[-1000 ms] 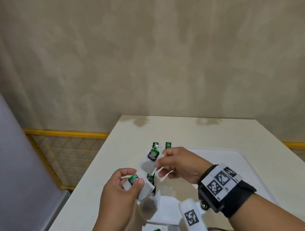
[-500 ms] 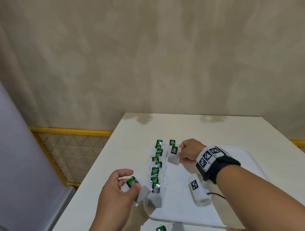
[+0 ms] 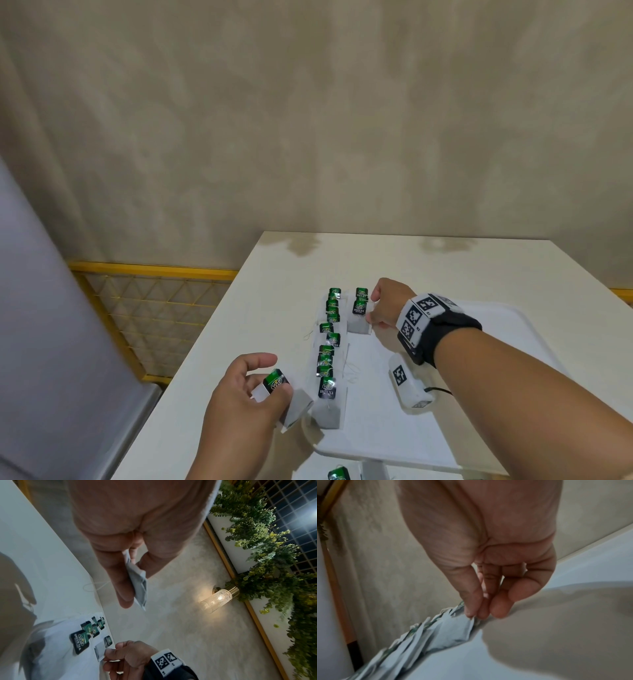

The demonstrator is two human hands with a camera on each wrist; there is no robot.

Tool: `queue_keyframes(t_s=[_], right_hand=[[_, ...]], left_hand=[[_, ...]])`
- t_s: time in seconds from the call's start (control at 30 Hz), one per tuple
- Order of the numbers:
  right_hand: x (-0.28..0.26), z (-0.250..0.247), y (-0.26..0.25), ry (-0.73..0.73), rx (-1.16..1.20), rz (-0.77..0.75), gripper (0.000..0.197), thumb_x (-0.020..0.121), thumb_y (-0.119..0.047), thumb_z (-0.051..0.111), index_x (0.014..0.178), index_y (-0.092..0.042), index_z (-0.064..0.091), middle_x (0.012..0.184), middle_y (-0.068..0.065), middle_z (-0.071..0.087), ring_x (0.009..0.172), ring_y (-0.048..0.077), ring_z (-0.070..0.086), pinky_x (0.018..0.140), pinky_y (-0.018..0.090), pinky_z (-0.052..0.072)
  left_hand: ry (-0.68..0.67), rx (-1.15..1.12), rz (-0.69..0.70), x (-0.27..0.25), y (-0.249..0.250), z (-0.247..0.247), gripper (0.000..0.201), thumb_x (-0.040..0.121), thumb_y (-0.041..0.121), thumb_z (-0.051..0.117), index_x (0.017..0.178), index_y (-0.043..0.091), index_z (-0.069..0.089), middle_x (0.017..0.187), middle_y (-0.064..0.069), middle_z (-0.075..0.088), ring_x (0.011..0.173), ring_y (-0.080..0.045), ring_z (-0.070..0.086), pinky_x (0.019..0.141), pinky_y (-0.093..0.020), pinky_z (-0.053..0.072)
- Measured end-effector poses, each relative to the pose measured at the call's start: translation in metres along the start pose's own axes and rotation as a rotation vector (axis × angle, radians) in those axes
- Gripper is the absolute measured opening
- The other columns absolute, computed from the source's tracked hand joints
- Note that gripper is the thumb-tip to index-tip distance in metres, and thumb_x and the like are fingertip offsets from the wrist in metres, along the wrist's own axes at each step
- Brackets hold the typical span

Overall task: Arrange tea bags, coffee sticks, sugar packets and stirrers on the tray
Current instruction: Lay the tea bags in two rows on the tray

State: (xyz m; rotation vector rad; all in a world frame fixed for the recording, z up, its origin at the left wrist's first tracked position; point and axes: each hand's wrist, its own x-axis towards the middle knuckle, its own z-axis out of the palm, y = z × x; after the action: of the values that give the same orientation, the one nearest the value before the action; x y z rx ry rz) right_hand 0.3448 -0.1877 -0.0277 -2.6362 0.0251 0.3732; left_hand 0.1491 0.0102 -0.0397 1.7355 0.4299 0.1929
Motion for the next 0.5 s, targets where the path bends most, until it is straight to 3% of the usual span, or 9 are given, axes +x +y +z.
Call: queue_keyframes(t_s=[0.07, 0.1, 0.27, 0.37, 0.5], right_hand=[[-0.0001, 0.0003, 0.0001, 0.0, -0.032, -0.002, 0.035, 0.082, -0.016, 0.074, 0.11, -0.011, 0.052, 0.109, 0.007, 0.064, 0.099, 0.024, 0.065, 0.089, 0.034, 0.053], [-0.0002, -0.0002, -0.0004, 0.002, -0.058, -0.009, 0.039, 0.083, -0.016, 0.074, 0.114, -0.01, 0.051, 0.11, 0.007, 0.062, 0.097, 0.024, 0.063, 0.087, 0.032, 0.053], [0.0005, -0.0007, 0.0008, 0.031, -0.188, -0.076, 0.033, 0.084, -0.017, 0.071, 0.102, -0.015, 0.043, 0.085, -0.001, 0.049, 0.084, 0.02, 0.048, 0.054, 0.02, 0.035], [0.0014, 0.0002, 0.003, 0.037, -0.167, -0.071, 0.037, 0.082, -0.02, 0.073, 0.105, -0.014, 0.044, 0.094, 0.001, 0.051, 0.085, 0.019, 0.049, 0.055, 0.022, 0.036], [-0.0071, -0.0085, 0.002, 0.025, -0.038, -0.116, 0.039, 0.08, -0.021, 0.075, 0.101, -0.018, 0.043, 0.096, 0.0, 0.053, 0.083, 0.018, 0.051, 0.055, 0.023, 0.037]], left_hand=[[-0.006, 0.001, -0.007, -0.0009, 0.0005, 0.0013, 0.032, 0.074, 0.01, 0.076, 0.091, 0.035, 0.063, 0.085, 0.003, 0.074, 0.088, -0.023, 0.068, 0.085, -0.052, 0.054], [-0.006, 0.001, -0.012, -0.0016, 0.0012, 0.0019, 0.032, 0.074, 0.011, 0.076, 0.091, 0.035, 0.063, 0.086, 0.003, 0.074, 0.088, -0.023, 0.068, 0.085, -0.052, 0.054], [-0.006, 0.007, -0.001, -0.0017, 0.0045, 0.0038, 0.032, 0.076, 0.011, 0.075, 0.093, 0.034, 0.061, 0.088, 0.005, 0.071, 0.088, -0.017, 0.066, 0.084, -0.049, 0.055], [-0.014, -0.009, -0.018, -0.0018, 0.0065, 0.0045, 0.03, 0.074, 0.011, 0.075, 0.092, 0.033, 0.063, 0.085, 0.003, 0.072, 0.086, -0.019, 0.066, 0.084, -0.05, 0.055], [-0.044, -0.068, -0.044, -0.0008, 0.0046, 0.0066, 0.038, 0.058, 0.016, 0.07, 0.088, 0.039, 0.065, 0.094, -0.002, 0.074, 0.096, -0.026, 0.067, 0.08, -0.048, 0.055]])
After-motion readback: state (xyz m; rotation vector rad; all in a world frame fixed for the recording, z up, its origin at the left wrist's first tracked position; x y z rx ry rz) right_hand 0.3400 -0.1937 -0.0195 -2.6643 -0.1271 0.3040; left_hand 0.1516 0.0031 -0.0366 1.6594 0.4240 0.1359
